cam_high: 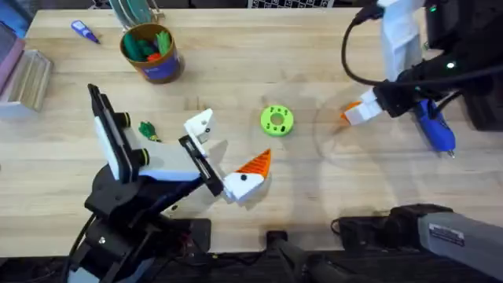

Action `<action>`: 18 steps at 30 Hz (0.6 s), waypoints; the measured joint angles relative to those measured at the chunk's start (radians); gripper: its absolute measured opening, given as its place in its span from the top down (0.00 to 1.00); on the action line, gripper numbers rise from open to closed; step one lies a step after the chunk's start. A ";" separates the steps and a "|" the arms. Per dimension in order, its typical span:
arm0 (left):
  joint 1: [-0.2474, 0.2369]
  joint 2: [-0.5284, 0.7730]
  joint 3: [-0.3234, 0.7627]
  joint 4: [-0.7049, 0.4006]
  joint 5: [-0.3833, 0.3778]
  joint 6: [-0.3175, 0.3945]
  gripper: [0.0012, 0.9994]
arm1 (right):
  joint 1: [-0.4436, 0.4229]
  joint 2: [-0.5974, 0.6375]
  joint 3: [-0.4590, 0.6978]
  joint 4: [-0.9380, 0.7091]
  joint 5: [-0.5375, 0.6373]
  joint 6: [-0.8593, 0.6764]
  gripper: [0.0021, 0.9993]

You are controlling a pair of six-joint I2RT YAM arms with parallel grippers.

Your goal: Pick up the gripper from the table and insert it into the empty holder that is missing its gripper. Then pick up a screw, insert it into the mounting hole, and use the screwdriver to tighten it. Finally, clean up the table by picking up the vegetable and placing it into the bucket.

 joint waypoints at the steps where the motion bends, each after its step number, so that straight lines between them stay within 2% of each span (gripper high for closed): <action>1: 0.000 0.000 0.000 0.000 0.000 0.000 0.01 | 0.000 0.015 0.000 0.001 0.003 -0.017 0.01; 7: 0.000 0.000 0.000 0.000 0.000 0.000 0.01 | 0.000 0.086 0.000 0.003 0.014 -0.065 0.09; 15: 0.000 0.000 0.000 0.000 0.000 0.000 0.01 | 0.000 0.114 0.001 0.038 0.006 -0.080 0.42; 18: 0.000 0.000 0.000 0.000 0.000 0.000 0.01 | 0.000 0.114 0.001 0.032 0.006 -0.083 0.48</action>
